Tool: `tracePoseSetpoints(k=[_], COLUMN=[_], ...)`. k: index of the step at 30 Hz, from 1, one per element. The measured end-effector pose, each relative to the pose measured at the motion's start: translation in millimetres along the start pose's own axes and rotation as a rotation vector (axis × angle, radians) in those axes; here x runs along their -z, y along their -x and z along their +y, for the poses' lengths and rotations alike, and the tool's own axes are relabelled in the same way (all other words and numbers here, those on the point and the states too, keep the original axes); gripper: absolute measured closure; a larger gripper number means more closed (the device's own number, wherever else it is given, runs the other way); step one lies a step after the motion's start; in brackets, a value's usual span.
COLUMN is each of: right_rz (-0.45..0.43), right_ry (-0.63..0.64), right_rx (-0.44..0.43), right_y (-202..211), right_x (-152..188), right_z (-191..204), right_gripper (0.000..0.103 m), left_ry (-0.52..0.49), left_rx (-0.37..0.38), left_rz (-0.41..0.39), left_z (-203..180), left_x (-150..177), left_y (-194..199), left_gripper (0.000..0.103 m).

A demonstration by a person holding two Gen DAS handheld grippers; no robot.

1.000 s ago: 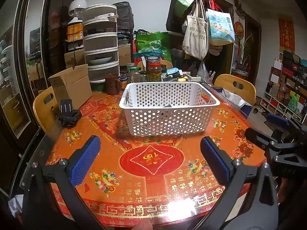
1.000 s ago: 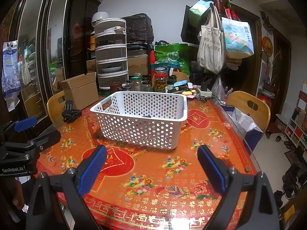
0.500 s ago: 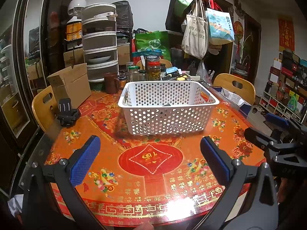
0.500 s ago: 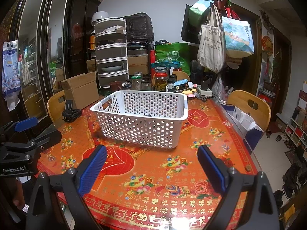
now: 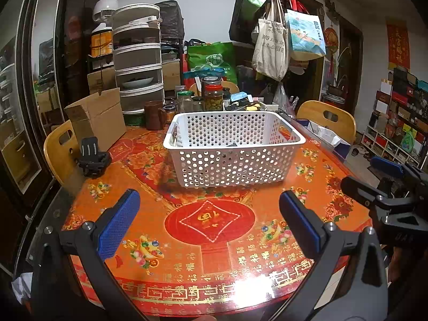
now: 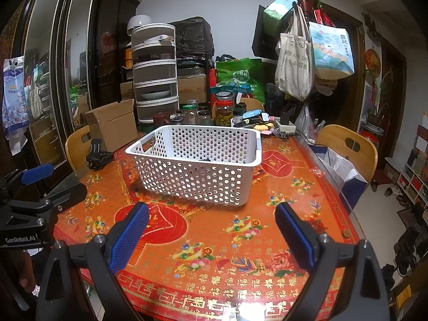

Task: Organize soft objects

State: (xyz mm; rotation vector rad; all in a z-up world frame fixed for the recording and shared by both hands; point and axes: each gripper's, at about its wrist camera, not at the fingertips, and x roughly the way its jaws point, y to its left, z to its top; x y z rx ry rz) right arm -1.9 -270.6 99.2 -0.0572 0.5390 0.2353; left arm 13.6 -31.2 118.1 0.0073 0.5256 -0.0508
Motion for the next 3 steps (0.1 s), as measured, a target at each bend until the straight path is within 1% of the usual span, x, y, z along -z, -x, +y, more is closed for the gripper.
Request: tracePoseSetpoints(k=[3], right_rz=[-0.001], right_ry=[0.0], right_rx=[0.0], right_y=[-0.1], right_x=[0.0], right_z=[-0.2], right_gripper=[0.008], left_ry=[0.002], left_rx=[-0.001], left_rz=[-0.001], left_z=[0.1], left_x=[0.1], left_y=[0.2], left_gripper=[0.0])
